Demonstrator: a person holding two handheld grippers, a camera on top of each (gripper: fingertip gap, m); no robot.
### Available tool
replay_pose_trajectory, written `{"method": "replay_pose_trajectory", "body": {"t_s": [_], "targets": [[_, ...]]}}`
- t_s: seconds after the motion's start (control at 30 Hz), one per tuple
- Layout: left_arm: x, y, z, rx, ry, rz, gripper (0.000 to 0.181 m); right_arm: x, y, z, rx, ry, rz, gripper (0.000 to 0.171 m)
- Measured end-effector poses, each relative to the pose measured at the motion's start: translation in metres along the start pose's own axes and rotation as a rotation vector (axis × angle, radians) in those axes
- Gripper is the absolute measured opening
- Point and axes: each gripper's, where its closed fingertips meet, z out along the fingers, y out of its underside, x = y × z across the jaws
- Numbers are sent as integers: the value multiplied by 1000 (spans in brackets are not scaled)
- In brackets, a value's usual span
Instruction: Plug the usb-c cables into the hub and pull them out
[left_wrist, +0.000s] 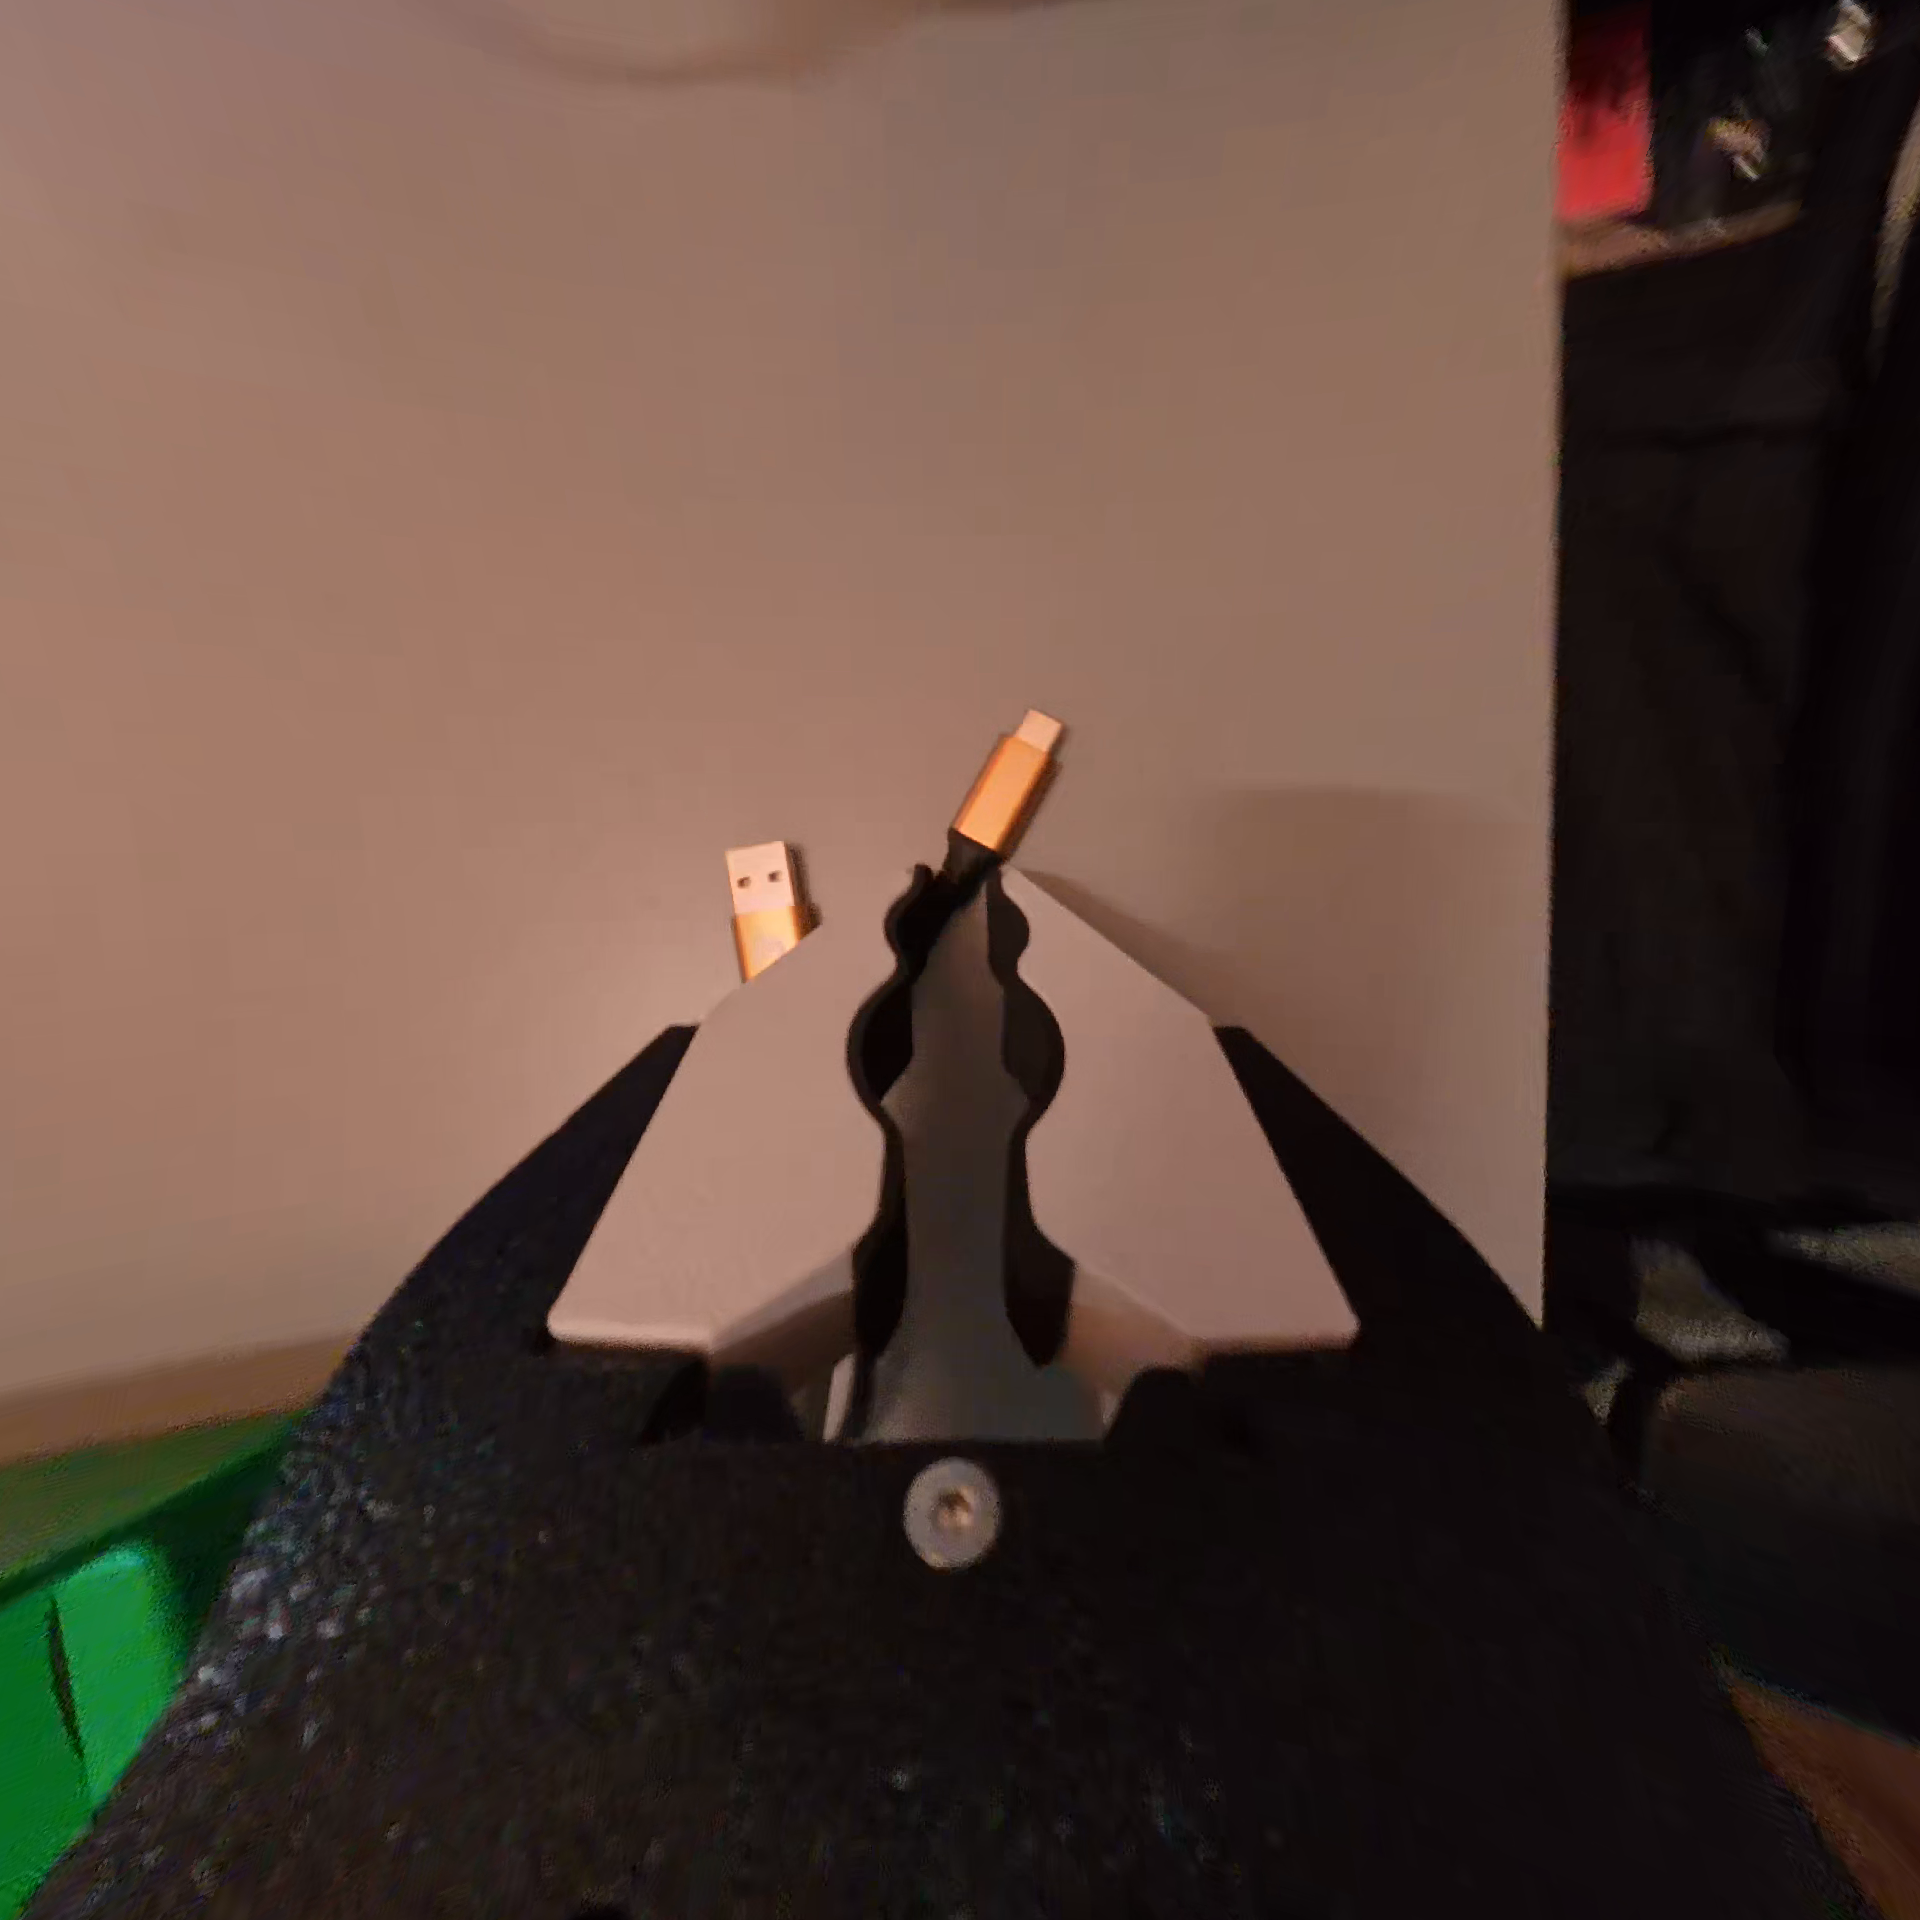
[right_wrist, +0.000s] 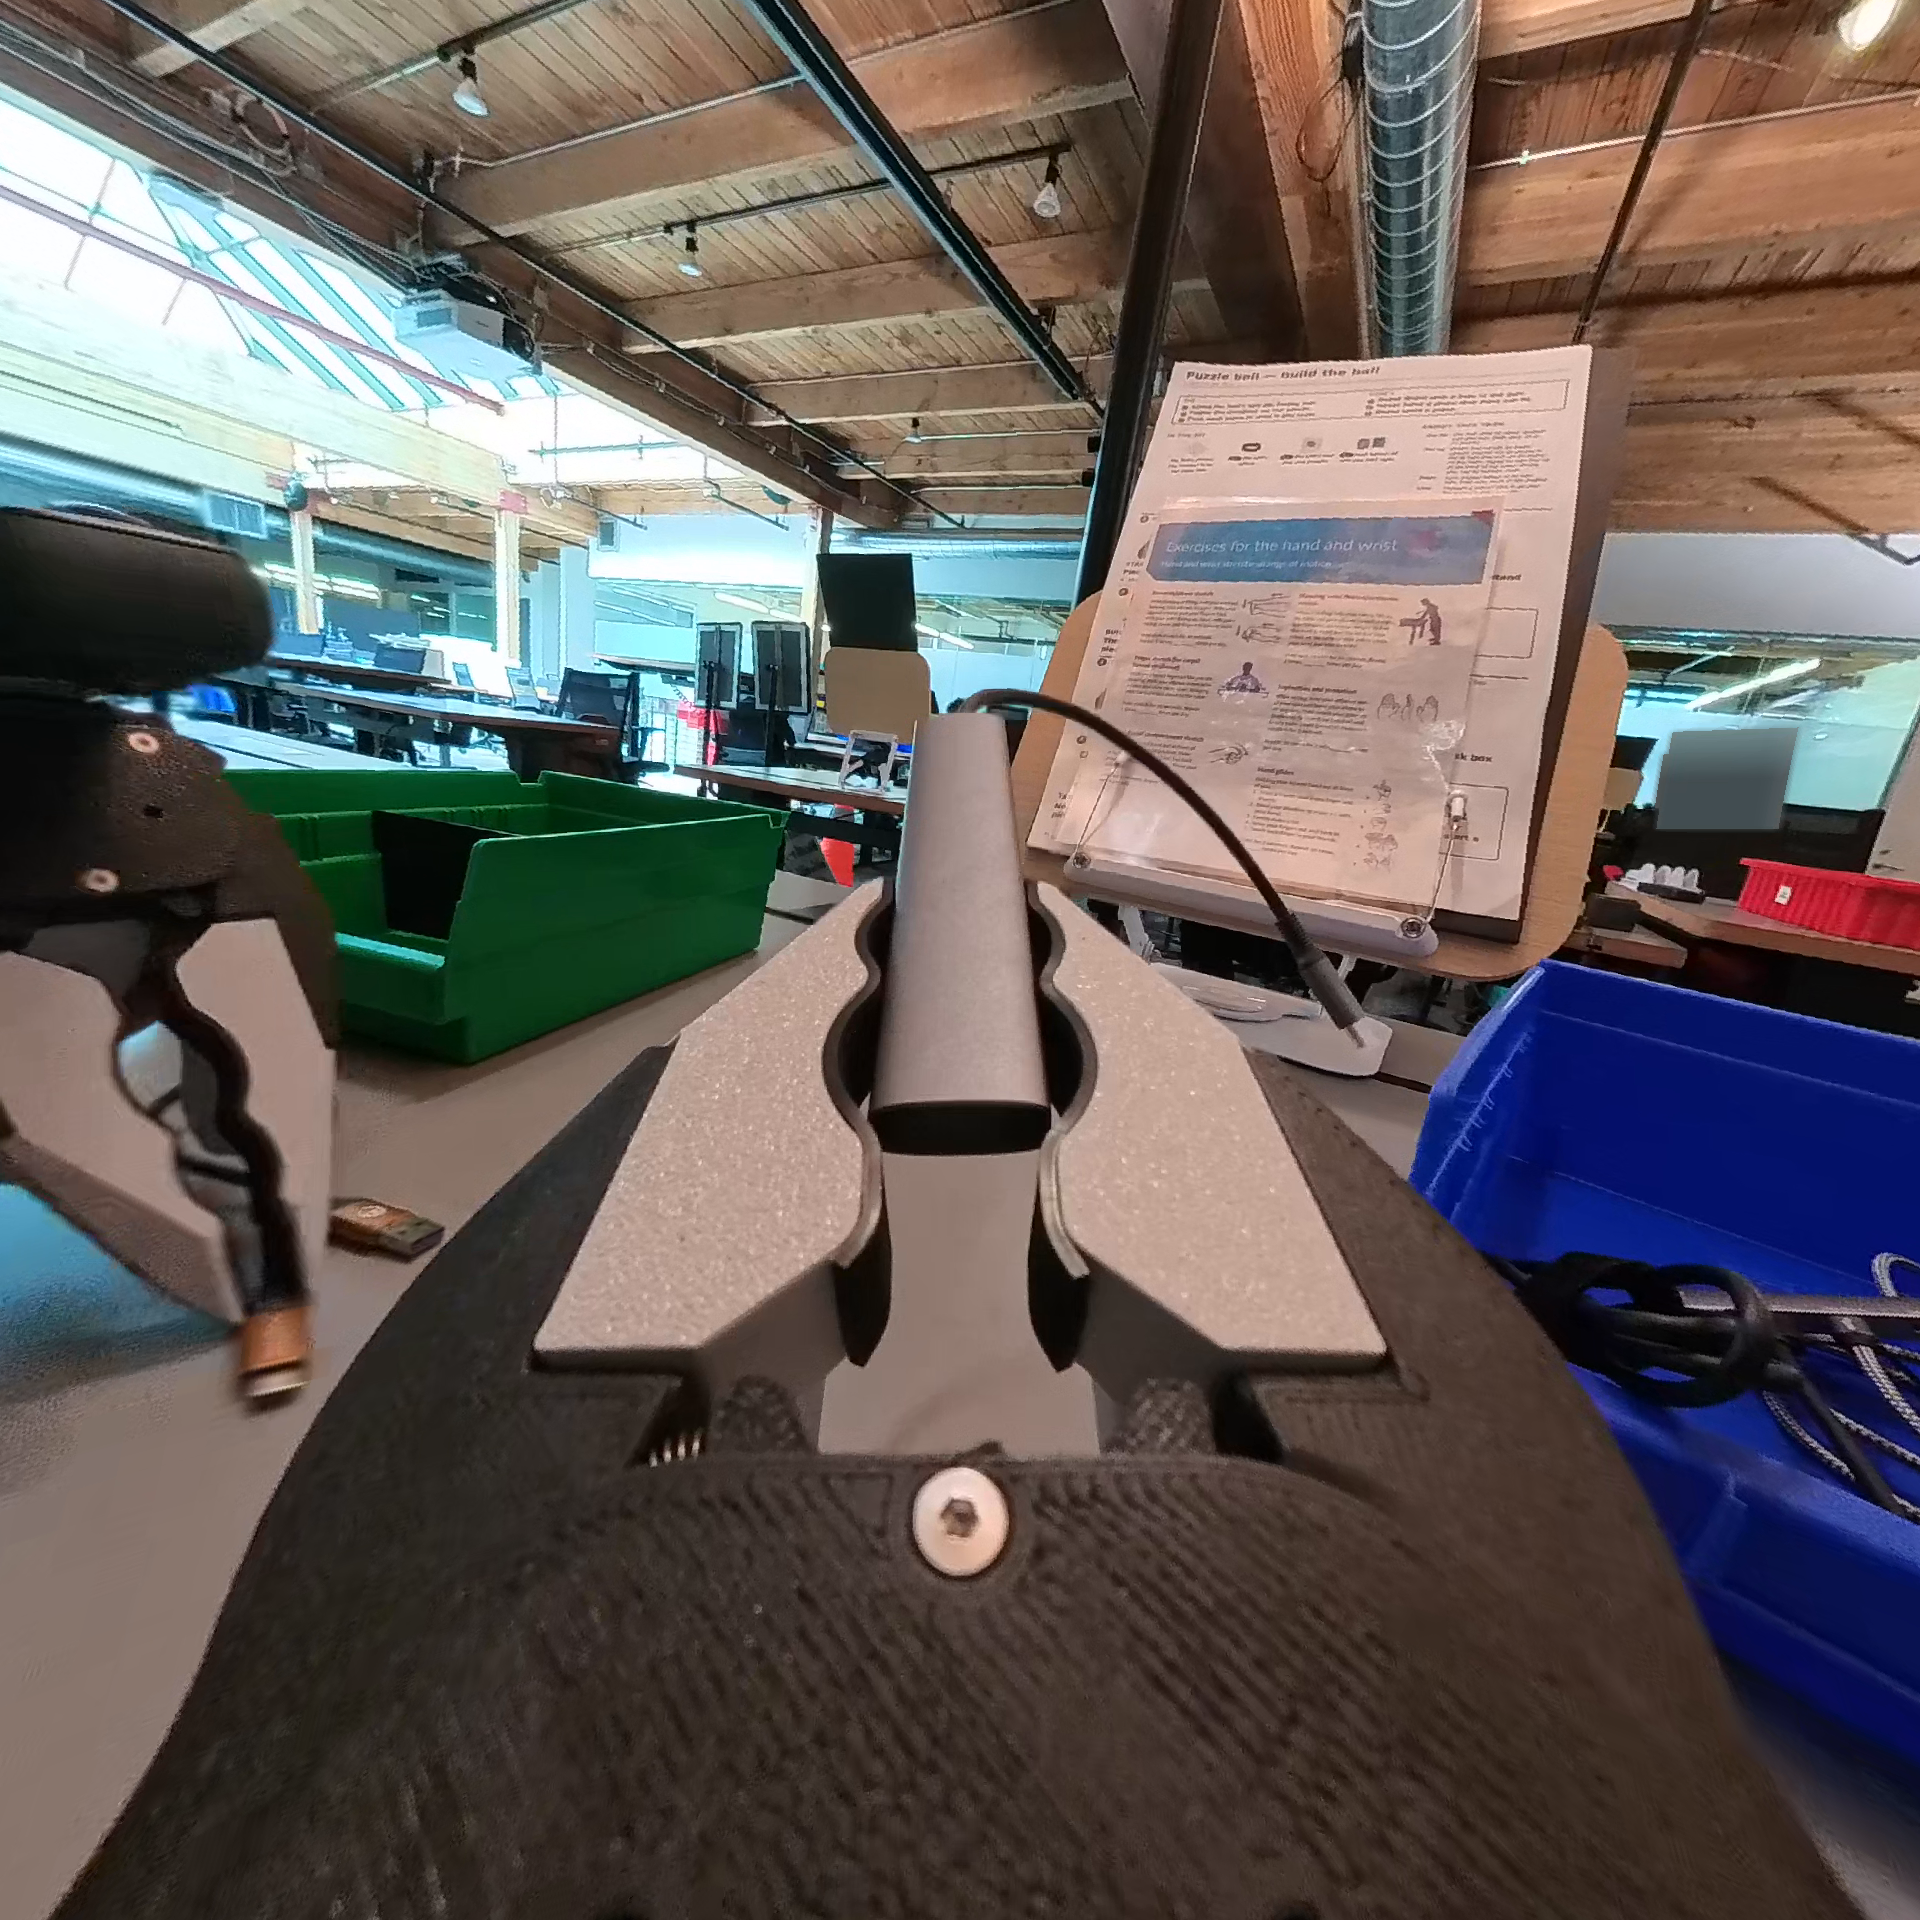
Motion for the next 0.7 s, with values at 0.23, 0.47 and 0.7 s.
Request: {"method": "replay_pose_trajectory", "body": {"t_s": [0.23, 0.47, 0.7], "targets": [[-20, -30, 12, 91, -238, -390, 6, -1, -1, 0, 3, -3, -3, 22], [-17, -39, 15, 189, -168, -183, 23, -1, 1, 0, -2, -1, -4, 22], [-24, -34, 23, 223, -137, -213, 18, -2, 1, 0, -6, -7, 2, 22]]}}
